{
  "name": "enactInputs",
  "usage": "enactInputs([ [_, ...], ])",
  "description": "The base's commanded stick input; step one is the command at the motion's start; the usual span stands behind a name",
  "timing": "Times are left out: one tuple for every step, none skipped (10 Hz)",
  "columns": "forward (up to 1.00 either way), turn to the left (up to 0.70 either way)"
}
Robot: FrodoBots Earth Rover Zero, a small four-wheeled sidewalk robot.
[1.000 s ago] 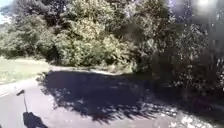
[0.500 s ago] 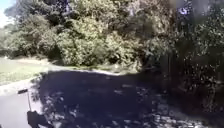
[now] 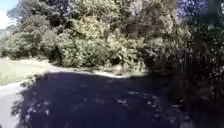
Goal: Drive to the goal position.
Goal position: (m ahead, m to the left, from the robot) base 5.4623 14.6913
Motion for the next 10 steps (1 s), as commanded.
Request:
enactInputs([
  [1.0, 0.0],
  [1.0, 0.0],
  [1.0, 0.0],
  [1.0, 0.0],
  [1.0, 0.0],
  [1.0, 0.0],
  [1.0, 0.0],
  [1.0, 0.0],
  [1.0, 0.0],
  [1.0, 0.1],
])
